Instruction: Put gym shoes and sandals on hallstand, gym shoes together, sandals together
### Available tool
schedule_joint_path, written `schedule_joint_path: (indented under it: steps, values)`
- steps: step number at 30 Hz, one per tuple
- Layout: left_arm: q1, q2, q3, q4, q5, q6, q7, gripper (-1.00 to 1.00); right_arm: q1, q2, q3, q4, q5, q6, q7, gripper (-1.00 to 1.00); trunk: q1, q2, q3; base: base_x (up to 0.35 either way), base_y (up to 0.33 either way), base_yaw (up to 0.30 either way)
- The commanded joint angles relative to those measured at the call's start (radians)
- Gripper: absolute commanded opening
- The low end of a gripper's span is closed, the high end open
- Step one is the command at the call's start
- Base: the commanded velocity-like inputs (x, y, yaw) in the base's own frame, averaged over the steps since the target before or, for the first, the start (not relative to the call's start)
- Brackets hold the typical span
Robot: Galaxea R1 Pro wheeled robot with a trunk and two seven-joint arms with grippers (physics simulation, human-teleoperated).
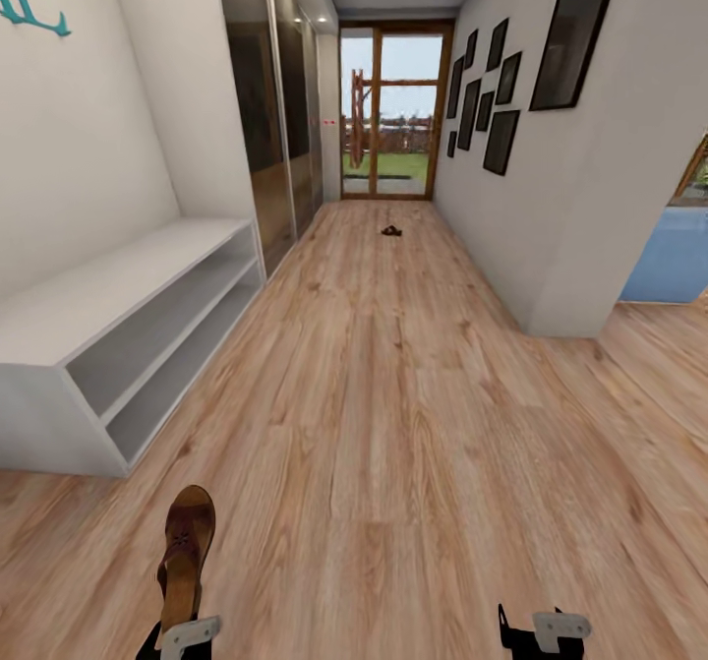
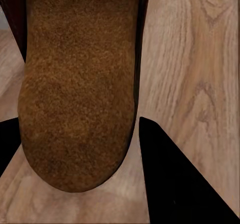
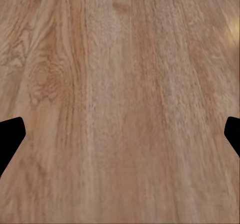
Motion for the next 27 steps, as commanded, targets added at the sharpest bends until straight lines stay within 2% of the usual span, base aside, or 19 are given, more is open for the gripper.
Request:
schedule_joint_path:
  steps: [1,7,27]
  values:
    - [0.000,0.000,0.000,0.000,-0.003,-0.002,0.002,-1.00,-0.001,0.000,0.002,0.001,0.004,-0.002,-0.006,1.00,0.000,0.000,-0.001,0.339,0.000,-0.156]
    - [-0.001,0.000,0.000,0.000,-0.003,-0.002,0.002,-1.00,-0.001,0.000,0.002,0.001,0.004,-0.002,-0.006,1.00,0.000,0.000,-0.001,0.339,0.000,-0.091]
    - [-0.001,0.000,0.000,0.000,-0.002,-0.002,0.002,-1.00,-0.001,-0.003,0.000,0.001,0.002,-0.002,-0.008,1.00,0.000,0.000,-0.001,0.339,0.000,-0.002]
